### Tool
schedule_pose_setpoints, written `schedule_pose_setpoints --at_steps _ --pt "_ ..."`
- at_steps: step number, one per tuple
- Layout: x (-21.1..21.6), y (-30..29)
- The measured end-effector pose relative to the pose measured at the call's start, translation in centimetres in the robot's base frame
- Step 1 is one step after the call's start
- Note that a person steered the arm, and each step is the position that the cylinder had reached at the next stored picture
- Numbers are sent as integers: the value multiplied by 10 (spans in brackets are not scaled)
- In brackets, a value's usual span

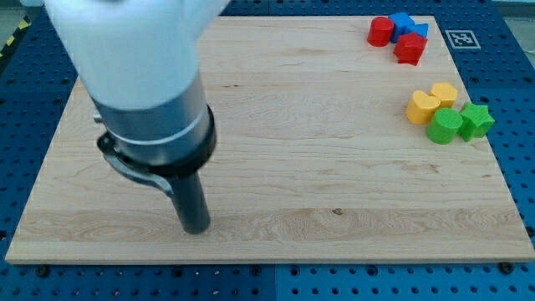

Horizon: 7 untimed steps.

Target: Point your arm to the center right

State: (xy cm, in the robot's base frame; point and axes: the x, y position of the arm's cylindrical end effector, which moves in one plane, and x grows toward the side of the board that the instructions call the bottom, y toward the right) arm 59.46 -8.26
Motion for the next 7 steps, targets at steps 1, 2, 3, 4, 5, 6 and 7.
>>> schedule_pose_setpoints --at_steps 1,2,3,4,5,6,7 --pt "5 60" --pt "5 147" --pt "5 246" --pt "5 343" --pt "-12 426" --pt "-21 428" --pt "-44 427"
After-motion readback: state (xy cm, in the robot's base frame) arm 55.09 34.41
